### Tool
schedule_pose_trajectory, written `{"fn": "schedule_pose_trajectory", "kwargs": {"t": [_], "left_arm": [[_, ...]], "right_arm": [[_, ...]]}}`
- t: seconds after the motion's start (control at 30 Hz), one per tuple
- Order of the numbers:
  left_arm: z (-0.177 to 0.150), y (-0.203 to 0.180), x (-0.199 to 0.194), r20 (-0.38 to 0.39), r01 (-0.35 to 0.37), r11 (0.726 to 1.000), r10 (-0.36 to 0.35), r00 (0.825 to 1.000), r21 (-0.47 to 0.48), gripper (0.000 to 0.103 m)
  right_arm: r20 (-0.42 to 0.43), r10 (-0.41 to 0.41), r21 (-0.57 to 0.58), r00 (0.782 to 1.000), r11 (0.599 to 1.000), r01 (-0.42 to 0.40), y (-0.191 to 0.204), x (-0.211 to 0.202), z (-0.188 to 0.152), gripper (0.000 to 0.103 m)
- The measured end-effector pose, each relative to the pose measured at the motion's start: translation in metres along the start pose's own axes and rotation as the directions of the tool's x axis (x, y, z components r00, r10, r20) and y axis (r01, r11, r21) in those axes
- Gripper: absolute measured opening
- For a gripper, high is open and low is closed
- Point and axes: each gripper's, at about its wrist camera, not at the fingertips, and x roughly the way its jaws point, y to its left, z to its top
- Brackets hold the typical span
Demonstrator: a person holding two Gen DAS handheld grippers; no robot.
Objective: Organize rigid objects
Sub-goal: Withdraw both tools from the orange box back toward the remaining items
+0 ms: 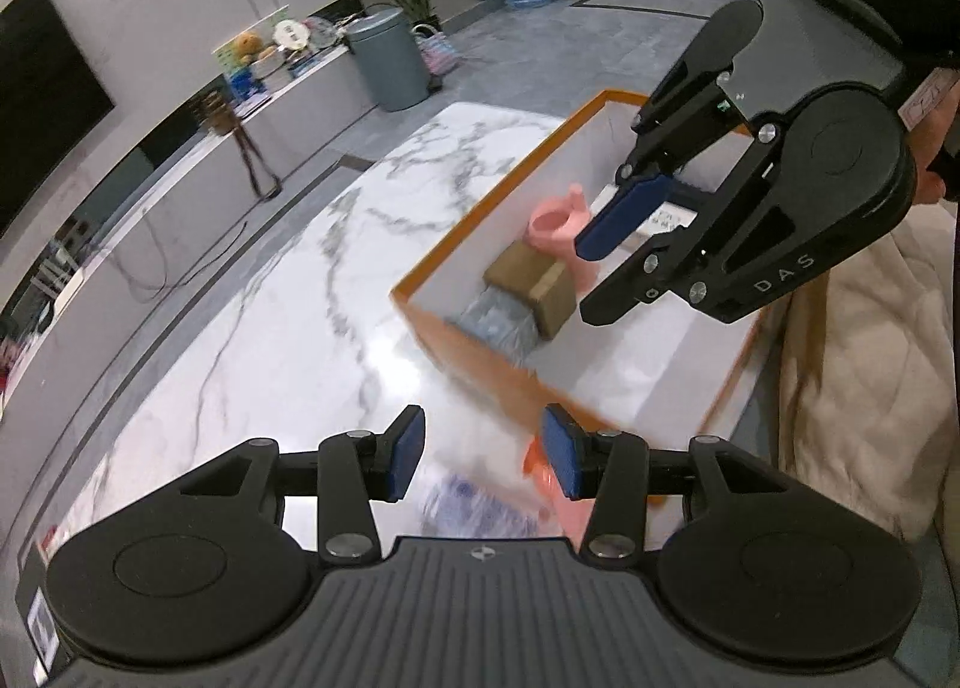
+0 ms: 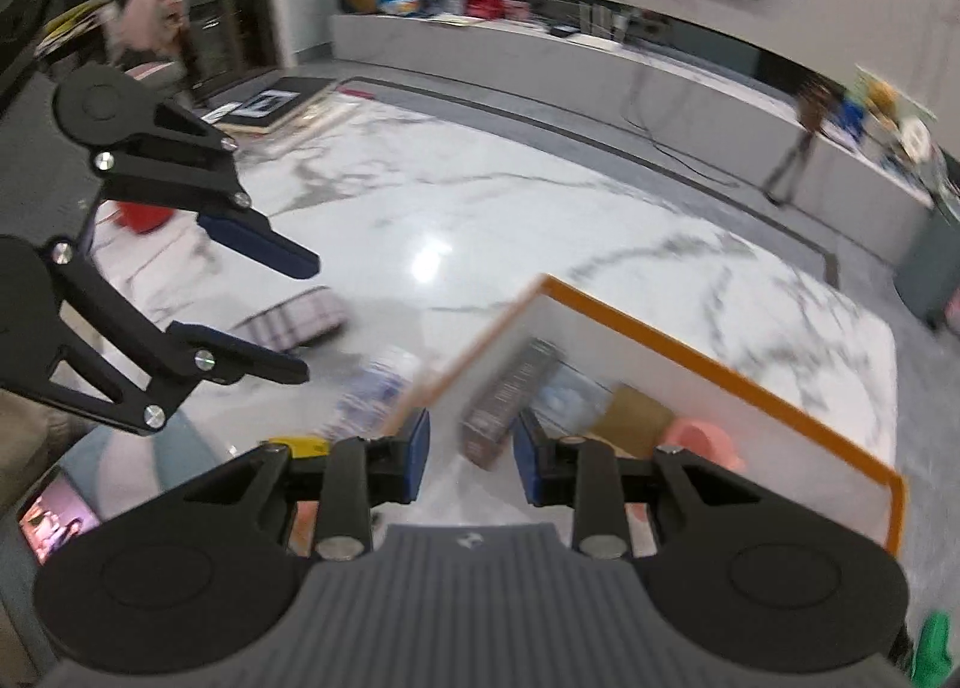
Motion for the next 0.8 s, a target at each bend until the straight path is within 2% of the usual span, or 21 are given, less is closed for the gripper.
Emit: {"fn": "schedule_pose_trajectory", "kwargs": {"t": [0.13,0.27,0.37,0.43,0.53,0.6,0.67,0.7,0.8], "left_arm": [[-0.026,0.0,-0.014,-0.009,-0.007,0.999,0.006,1.0,-0.032,0.054],[-0.049,0.0,-0.017,-0.004,-0.003,0.997,0.003,1.0,-0.078,0.054],[-0.059,-0.003,-0.01,-0.023,0.014,0.997,-0.016,1.0,-0.074,0.055],[-0.068,-0.006,-0.003,-0.031,0.017,0.998,-0.019,0.999,-0.053,0.061],[-0.085,-0.011,0.011,-0.045,0.041,0.999,-0.042,0.998,-0.013,0.068],[-0.094,-0.015,0.019,-0.058,0.048,0.998,-0.046,0.997,0.031,0.069],[-0.102,-0.017,0.029,-0.068,0.068,0.997,-0.064,0.996,0.049,0.073],[-0.107,-0.018,0.033,-0.071,0.083,0.995,-0.08,0.994,0.045,0.075],[-0.109,-0.023,0.047,-0.09,0.132,0.989,-0.125,0.988,0.069,0.077]], "right_arm": [[-0.009,0.025,-0.092,1.0,0.995,-0.026,0.034,0.007,0.009,0.03],[-0.067,0.061,-0.199,0.996,0.977,-0.074,0.072,0.023,0.016,0.033],[-0.139,0.01,-0.281,0.99,0.958,-0.049,0.097,0.04,0.014,0.037],[-0.185,-0.024,-0.314,0.982,0.949,-0.035,0.105,0.053,0.014,0.037],[-0.257,-0.036,-0.372,0.966,0.926,-0.065,0.112,0.071,0.014,0.037],[-0.308,-0.053,-0.45,0.95,0.888,-0.096,0.118,0.082,0.012,0.037],[-0.352,-0.066,-0.512,0.934,0.848,-0.133,0.123,0.089,0.011,0.041],[-0.376,-0.069,-0.536,0.924,0.83,-0.157,0.124,0.094,0.01,0.046],[-0.437,-0.073,-0.571,0.897,0.793,-0.213,0.126,0.107,0.009,0.052]]}}
